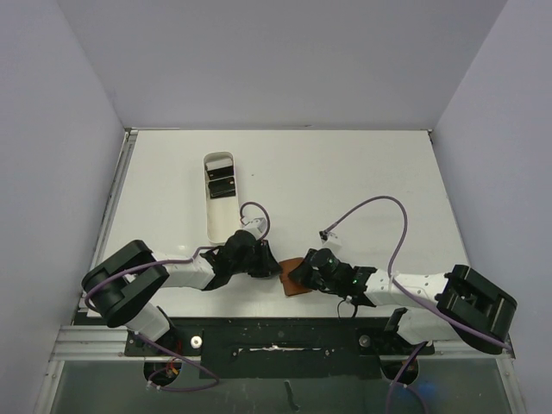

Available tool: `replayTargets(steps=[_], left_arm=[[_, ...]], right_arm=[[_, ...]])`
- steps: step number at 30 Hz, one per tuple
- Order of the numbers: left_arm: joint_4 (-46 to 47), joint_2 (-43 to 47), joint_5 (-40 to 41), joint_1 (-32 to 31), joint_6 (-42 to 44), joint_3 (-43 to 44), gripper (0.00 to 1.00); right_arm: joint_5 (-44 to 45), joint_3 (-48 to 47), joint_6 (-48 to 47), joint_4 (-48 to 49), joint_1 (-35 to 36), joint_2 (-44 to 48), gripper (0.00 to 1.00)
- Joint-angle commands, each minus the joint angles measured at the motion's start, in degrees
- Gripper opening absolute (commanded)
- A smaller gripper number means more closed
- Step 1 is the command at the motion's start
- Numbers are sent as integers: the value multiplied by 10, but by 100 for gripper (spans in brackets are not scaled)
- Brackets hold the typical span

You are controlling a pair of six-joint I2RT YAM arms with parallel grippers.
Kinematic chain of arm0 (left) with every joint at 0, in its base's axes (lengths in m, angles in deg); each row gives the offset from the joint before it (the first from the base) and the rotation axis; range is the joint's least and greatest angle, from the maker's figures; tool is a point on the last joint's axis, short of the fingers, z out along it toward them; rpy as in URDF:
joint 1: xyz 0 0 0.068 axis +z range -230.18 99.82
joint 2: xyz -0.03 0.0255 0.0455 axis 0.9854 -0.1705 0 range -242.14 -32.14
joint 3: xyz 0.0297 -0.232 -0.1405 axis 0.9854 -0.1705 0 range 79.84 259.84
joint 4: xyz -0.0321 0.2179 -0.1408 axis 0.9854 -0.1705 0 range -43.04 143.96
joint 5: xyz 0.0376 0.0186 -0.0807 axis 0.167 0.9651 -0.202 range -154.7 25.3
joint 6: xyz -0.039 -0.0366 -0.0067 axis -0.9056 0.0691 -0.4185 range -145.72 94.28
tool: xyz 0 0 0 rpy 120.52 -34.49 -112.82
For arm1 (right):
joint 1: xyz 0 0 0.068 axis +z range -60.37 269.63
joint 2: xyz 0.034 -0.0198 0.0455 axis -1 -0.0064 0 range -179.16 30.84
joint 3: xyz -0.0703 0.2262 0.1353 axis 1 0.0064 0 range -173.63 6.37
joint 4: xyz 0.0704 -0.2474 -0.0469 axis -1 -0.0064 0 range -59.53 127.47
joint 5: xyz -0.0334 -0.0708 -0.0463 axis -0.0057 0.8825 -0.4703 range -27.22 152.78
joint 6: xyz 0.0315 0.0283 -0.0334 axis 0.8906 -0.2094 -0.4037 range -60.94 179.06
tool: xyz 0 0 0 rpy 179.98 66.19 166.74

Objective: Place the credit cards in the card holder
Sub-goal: Close the card holder at the center of the board.

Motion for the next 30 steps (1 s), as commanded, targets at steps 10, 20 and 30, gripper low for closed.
replayTargets(steps=[10,20,30], left_arm=[[-23,-5,22,3,17,16,10],[0,47,-7,-18,-7,36,8],[46,-67,-40,-17,0,62,8]], right_arm=[[-1,70,44,-41,-19,-4,0],[-19,84,56,-41,-29,-10,0],[4,50,38,-100,-25,10,2]])
